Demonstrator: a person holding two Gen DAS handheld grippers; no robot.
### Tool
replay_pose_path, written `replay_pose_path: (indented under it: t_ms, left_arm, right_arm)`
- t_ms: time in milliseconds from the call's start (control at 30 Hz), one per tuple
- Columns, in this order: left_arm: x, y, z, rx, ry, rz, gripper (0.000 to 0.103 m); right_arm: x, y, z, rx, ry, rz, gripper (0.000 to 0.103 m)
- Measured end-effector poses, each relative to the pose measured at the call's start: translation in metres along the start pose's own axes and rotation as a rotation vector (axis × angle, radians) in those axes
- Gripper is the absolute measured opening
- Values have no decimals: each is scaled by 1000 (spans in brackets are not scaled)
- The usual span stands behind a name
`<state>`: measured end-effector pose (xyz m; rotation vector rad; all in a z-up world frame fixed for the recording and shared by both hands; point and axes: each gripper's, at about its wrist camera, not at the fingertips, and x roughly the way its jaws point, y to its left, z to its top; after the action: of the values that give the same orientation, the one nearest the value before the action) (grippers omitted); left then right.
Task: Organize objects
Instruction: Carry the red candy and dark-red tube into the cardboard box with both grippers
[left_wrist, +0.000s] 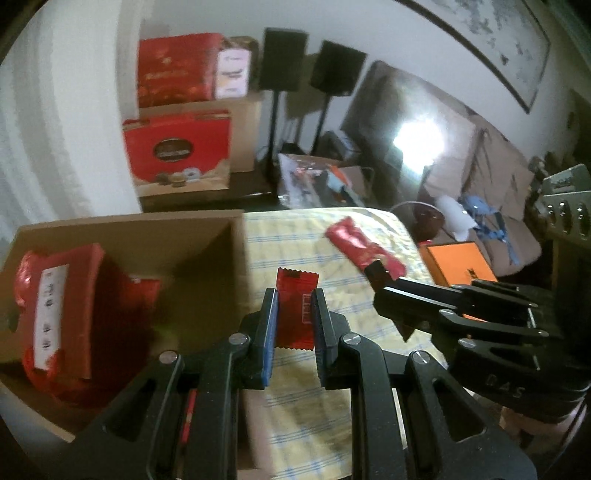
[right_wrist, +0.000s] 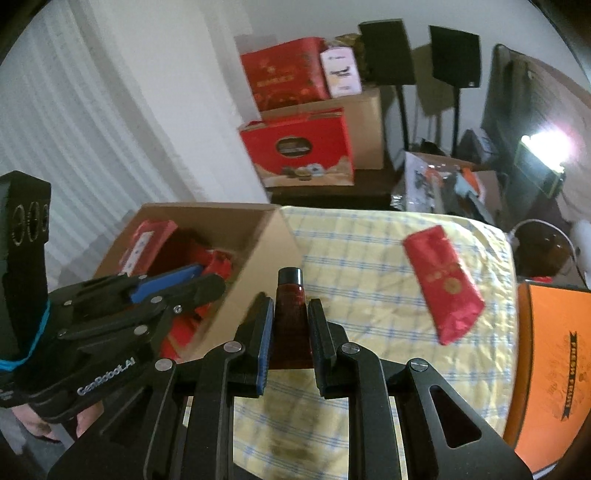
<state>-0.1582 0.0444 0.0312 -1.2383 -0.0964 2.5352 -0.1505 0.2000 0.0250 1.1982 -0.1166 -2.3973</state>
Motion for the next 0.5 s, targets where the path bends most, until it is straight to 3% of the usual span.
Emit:
replay_pose_path:
  t_ms: [500]
  left_arm:
    - [-2,65,-15,-79,19,83,16]
  right_arm:
    - [53,58,14,-33,64,108,18]
